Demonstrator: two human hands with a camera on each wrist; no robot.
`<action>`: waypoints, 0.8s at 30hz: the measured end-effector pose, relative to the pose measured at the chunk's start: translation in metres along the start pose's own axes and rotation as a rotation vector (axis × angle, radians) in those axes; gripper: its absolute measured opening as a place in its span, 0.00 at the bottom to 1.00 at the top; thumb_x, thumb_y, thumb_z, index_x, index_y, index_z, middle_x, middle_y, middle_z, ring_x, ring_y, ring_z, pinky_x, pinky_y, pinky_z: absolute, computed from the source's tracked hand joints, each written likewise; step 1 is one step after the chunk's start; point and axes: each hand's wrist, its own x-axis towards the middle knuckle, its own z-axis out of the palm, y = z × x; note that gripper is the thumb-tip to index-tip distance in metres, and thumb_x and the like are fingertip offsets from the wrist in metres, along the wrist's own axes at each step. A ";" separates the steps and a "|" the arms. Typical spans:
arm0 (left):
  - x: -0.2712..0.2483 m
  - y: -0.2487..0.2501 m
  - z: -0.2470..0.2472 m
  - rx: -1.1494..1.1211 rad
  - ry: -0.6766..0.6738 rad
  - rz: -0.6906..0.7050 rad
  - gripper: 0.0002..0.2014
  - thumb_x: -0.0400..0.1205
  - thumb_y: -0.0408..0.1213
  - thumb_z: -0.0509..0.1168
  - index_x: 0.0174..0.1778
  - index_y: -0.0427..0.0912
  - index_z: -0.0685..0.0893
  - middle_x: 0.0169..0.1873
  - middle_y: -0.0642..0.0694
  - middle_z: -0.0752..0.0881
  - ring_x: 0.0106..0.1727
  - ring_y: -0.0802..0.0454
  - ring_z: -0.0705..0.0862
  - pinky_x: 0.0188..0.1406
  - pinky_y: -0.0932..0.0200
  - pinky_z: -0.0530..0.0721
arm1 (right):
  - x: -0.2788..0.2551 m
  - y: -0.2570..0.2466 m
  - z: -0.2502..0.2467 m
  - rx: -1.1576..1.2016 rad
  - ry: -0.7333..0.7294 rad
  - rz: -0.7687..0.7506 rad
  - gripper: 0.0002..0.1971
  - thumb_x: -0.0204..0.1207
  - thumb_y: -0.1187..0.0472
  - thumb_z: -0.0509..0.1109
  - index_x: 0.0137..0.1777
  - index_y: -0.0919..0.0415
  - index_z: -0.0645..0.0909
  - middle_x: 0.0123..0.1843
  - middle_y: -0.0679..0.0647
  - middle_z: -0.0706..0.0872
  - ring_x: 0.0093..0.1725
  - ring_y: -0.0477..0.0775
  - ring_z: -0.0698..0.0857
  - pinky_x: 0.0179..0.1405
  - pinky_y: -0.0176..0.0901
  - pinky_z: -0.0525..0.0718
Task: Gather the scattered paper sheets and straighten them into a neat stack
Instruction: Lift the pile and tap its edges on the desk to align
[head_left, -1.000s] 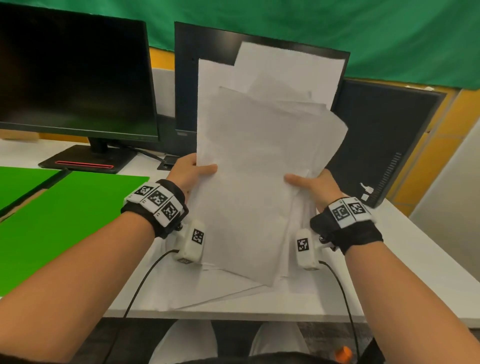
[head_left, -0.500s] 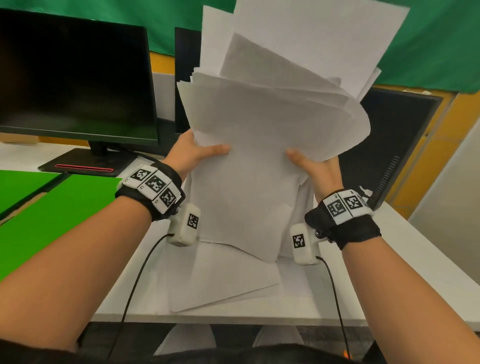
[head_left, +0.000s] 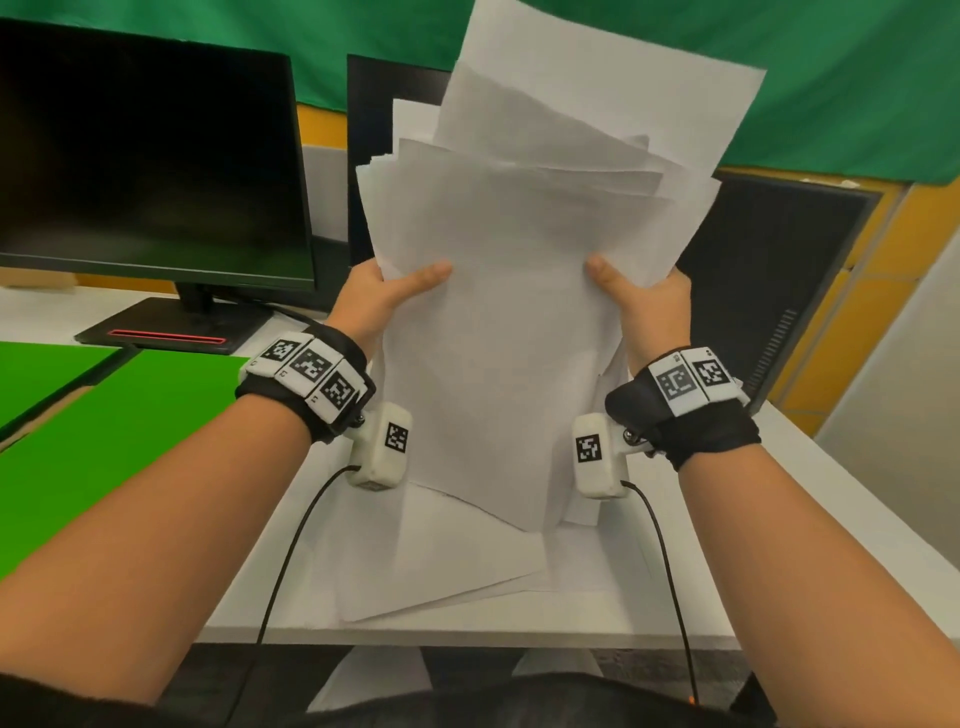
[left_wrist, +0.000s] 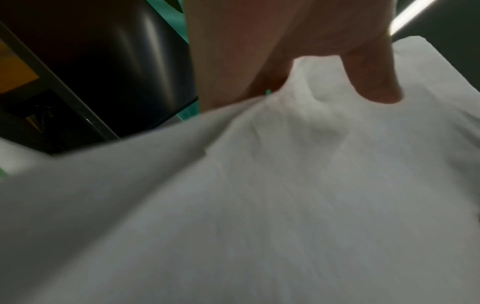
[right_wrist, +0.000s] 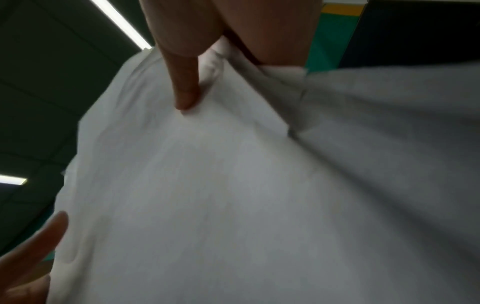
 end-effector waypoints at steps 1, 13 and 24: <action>0.000 0.003 -0.002 0.000 -0.004 -0.013 0.25 0.71 0.42 0.75 0.63 0.40 0.82 0.59 0.43 0.88 0.59 0.46 0.87 0.61 0.48 0.85 | 0.001 -0.001 -0.001 0.004 0.007 0.004 0.22 0.68 0.67 0.77 0.63 0.68 0.80 0.49 0.51 0.88 0.49 0.49 0.88 0.48 0.38 0.87; -0.003 0.004 -0.009 -0.008 -0.030 0.040 0.44 0.59 0.40 0.80 0.73 0.40 0.73 0.67 0.41 0.83 0.67 0.43 0.83 0.65 0.41 0.83 | -0.001 -0.009 0.003 -0.116 -0.121 -0.050 0.31 0.66 0.66 0.79 0.69 0.63 0.74 0.62 0.57 0.84 0.61 0.52 0.84 0.59 0.41 0.85; -0.008 -0.005 0.001 0.086 0.094 0.096 0.28 0.71 0.28 0.75 0.67 0.42 0.76 0.65 0.39 0.83 0.66 0.41 0.82 0.67 0.37 0.80 | 0.003 -0.027 0.000 -0.563 0.221 -0.676 0.47 0.60 0.42 0.80 0.77 0.55 0.62 0.78 0.64 0.57 0.77 0.45 0.57 0.77 0.34 0.55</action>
